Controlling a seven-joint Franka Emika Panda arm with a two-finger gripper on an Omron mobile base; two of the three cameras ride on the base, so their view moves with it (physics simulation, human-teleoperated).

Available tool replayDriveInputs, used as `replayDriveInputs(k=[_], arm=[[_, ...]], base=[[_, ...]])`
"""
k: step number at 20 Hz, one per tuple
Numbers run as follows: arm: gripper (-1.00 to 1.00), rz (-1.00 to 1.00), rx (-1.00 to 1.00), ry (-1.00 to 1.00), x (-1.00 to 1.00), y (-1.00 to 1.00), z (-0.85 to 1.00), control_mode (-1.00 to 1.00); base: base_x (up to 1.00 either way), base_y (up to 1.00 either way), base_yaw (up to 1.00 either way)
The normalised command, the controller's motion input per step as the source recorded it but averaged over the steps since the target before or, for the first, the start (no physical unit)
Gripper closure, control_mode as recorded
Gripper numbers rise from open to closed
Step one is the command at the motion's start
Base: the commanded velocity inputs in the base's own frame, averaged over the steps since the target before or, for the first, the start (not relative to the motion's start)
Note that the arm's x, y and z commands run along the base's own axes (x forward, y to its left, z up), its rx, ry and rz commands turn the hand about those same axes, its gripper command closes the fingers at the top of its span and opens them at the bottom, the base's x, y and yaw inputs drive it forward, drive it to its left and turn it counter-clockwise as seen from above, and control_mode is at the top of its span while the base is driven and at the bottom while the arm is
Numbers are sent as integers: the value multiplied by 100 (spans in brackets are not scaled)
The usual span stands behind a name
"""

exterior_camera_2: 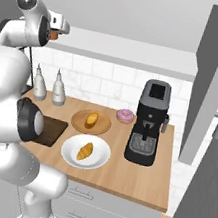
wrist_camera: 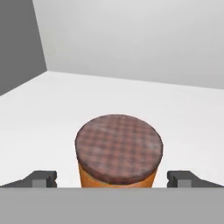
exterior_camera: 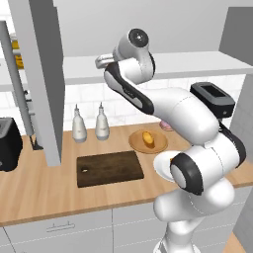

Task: From the different types of pastries on the counter, select a croissant and place it on the cutting board. Then retrieve a jar of jam from the cabinet and place it alongside the croissant on the cutting board.

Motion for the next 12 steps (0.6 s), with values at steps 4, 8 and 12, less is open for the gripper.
replayDriveInputs(k=[4,8,12], arm=[[-100,2,0,0,17,0,0,-100],[100,1,0,0,5,0,0,-100],[100,1,0,0,0,0,0,-100]], base=[[0,0,0],[0,0,0],[0,0,0]])
